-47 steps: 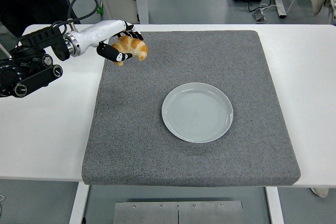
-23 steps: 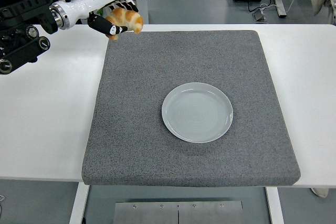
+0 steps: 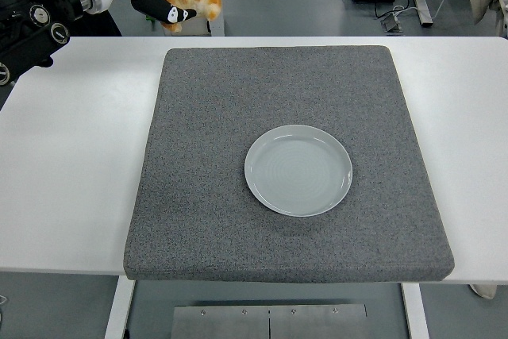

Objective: Place the bread on the plate

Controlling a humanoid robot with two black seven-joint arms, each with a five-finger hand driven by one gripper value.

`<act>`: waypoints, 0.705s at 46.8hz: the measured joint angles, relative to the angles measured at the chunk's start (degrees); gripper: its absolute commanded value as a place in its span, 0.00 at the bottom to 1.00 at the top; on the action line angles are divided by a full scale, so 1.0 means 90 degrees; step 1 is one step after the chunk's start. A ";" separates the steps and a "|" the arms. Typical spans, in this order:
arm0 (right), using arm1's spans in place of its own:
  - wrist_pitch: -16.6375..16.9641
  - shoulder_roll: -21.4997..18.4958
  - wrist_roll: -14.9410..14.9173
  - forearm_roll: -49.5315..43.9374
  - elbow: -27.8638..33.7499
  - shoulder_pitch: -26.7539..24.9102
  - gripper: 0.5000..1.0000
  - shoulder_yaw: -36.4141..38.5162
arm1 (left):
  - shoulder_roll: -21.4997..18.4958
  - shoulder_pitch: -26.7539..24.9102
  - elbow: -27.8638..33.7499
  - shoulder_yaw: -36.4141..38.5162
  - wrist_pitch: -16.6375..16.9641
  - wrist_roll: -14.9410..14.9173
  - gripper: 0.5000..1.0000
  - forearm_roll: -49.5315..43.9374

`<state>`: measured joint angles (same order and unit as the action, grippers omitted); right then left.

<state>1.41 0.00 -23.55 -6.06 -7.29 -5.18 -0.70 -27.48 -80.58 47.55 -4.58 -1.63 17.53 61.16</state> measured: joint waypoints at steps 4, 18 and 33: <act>0.0000 0.0000 0.0000 0.0000 0.0000 0.0000 1.00 0.0000 | 0.0114 -0.0001 0.0049 -0.0185 -0.0023 -0.0120 0.00 0.0003; 0.0000 0.0000 0.0000 0.0000 0.0000 -0.0002 1.00 0.0000 | 0.0398 -0.0047 0.0477 -0.0350 -0.0042 -0.0395 0.00 0.0021; -0.0001 0.0000 0.0000 0.0000 0.0000 0.0000 1.00 0.0000 | 0.1020 -0.0141 0.0667 -0.0354 -0.0036 -0.0696 0.00 0.0021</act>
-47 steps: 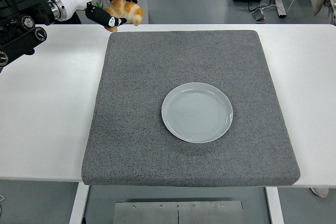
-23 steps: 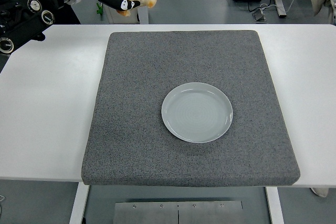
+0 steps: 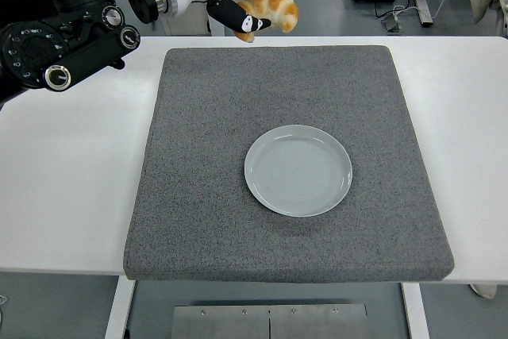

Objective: Place the bread on the plate

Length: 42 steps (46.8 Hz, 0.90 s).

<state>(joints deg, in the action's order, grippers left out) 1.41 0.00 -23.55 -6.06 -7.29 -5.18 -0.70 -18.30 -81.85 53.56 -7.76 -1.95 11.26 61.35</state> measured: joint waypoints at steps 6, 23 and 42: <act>0.0000 0.0000 0.0000 0.0000 0.0000 0.0001 1.00 0.0000 | 0.0136 -0.0005 0.0207 -0.0046 0.0001 -0.0012 0.00 0.0000; 0.0000 0.0000 0.0000 0.0000 0.0000 0.0002 1.00 0.0000 | 0.0490 0.0064 0.0827 -0.0389 0.0003 -0.0255 0.00 0.0177; 0.0000 0.0000 0.0000 0.0000 0.0000 -0.0001 1.00 0.0000 | 0.0578 0.0446 0.0832 -0.0225 0.0003 -0.0236 0.00 0.0780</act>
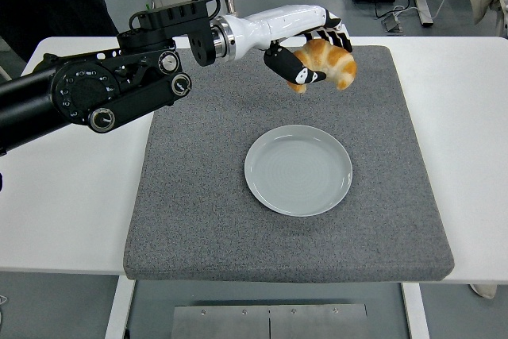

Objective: Place the bread on the plate

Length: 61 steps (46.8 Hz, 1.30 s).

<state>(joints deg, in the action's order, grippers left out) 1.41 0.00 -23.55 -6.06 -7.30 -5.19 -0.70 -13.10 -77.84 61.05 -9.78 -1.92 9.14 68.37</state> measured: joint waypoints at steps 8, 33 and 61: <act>0.0000 0.0000 0.0000 0.0000 0.0000 0.0000 1.00 0.0000 | 0.0002 0.0167 0.0000 0.0126 0.0000 0.0026 0.00 0.0003; 0.0000 0.0000 0.0000 0.0000 0.0000 0.0000 1.00 0.0000 | 0.0046 0.0596 0.0230 0.0365 0.0014 0.0020 0.00 0.0496; 0.0000 0.0000 0.0000 0.0000 0.0000 0.0003 1.00 0.0000 | 0.0244 0.1052 0.0219 0.0684 0.0303 0.0022 0.00 0.1021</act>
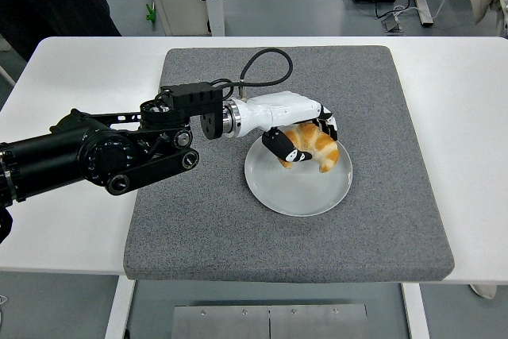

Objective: Place the bread on the plate

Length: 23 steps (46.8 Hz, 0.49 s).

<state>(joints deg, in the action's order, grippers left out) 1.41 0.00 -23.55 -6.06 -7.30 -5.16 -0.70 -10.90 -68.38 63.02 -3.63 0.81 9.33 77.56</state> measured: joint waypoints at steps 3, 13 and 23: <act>0.0000 0.0000 0.0000 0.0000 0.0000 -0.0002 1.00 0.0000 | 0.0000 0.0018 -0.0005 0.0003 0.0029 -0.0001 0.00 0.0013; 0.0000 0.0000 0.0000 0.0000 0.0000 -0.0001 1.00 0.0000 | 0.0000 0.0096 -0.0023 0.0013 0.0046 -0.0010 0.00 0.0015; 0.0000 0.0000 0.0000 0.0000 0.0000 -0.0002 1.00 0.0000 | 0.0008 0.0332 -0.0066 0.0019 0.0062 -0.0010 0.00 0.0076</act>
<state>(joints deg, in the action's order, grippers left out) 1.41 0.00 -23.55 -6.06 -7.30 -5.18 -0.70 -10.82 -65.39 62.42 -3.46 1.37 9.24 78.25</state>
